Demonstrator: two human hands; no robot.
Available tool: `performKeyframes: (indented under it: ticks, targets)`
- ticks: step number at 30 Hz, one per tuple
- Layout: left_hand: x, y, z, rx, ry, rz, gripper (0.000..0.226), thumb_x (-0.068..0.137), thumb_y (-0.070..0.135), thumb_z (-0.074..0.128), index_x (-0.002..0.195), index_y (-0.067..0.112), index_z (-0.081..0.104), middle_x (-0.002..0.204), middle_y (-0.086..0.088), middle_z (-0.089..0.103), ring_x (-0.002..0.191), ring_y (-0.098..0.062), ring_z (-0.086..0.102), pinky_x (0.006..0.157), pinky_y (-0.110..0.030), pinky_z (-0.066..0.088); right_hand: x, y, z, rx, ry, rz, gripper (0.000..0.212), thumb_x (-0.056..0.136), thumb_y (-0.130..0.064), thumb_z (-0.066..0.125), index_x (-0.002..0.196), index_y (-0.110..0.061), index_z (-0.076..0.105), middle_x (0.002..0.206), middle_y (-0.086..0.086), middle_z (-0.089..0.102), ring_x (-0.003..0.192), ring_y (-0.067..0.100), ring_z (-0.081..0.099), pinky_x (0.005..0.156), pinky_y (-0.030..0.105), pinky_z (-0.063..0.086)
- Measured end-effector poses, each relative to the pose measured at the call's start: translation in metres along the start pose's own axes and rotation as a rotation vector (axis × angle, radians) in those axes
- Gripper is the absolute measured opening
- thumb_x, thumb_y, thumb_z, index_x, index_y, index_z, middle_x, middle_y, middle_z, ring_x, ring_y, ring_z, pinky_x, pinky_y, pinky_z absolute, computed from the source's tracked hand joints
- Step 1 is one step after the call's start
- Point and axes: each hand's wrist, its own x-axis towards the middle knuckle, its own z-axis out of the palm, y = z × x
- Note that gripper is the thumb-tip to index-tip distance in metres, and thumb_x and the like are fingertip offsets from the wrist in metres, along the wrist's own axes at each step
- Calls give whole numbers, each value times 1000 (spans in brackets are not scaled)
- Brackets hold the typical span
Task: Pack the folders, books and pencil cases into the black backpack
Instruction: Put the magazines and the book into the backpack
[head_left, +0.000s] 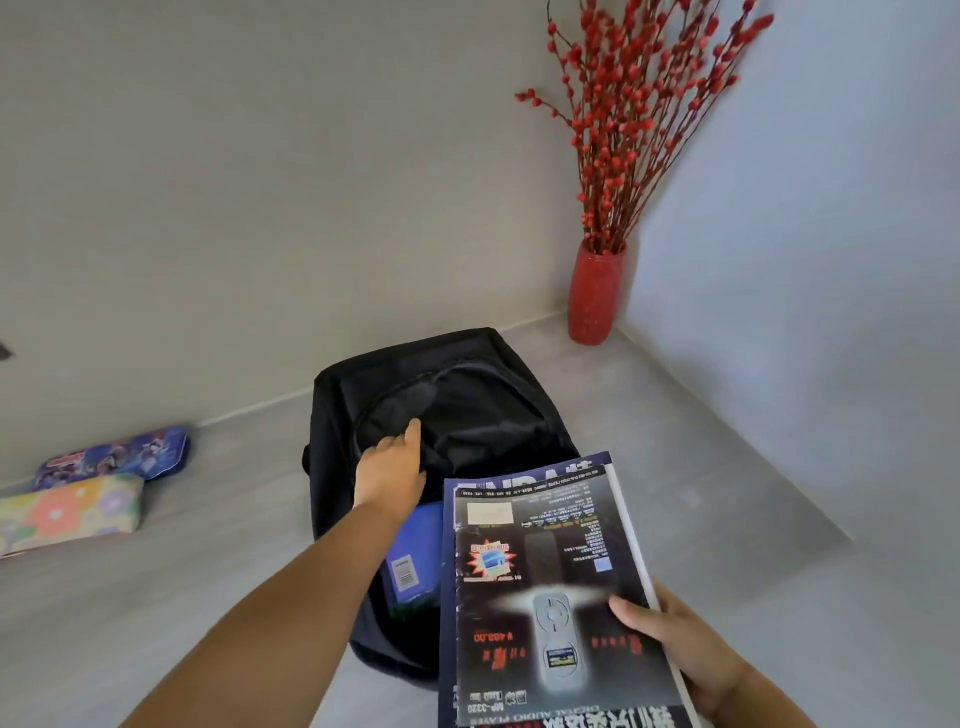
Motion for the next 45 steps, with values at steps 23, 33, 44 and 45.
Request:
performKeyframes:
  ticks: [23, 33, 44, 45]
  targets:
    - [10, -46, -52, -948, -75, -415, 76, 82, 33, 69, 145, 21, 28, 147, -8, 39, 131, -27, 42, 106, -39, 40, 78, -26, 58, -63, -60, 74, 42, 78, -21, 69, 119, -14, 64, 111, 20, 70, 88, 32, 71, 73, 38, 60]
    - [23, -52, -108, -1056, 195, 5, 47, 90, -3, 50, 127, 26, 59, 122, 16, 60, 115, 3, 52, 94, 3, 35, 137, -63, 66, -232, -43, 85, 41, 80, -30, 72, 117, -15, 64, 112, 19, 70, 90, 31, 70, 80, 39, 58]
    - [27, -49, -117, -1231, 262, -184, 17, 84, 12, 67, 81, 28, 69, 82, 13, 72, 72, 2, 66, 74, -15, 50, 130, -44, 81, -520, 158, 230, 36, 74, -27, 79, 101, -22, 57, 106, 3, 63, 103, 26, 61, 76, 39, 57]
    - [28, -48, -118, -1248, 259, -198, 16, 84, 12, 68, 80, 27, 70, 81, 12, 72, 71, 2, 66, 75, -16, 50, 123, -38, 80, -457, 157, 247, 35, 74, -19, 79, 101, -18, 57, 102, 3, 62, 95, 23, 61, 67, 35, 58]
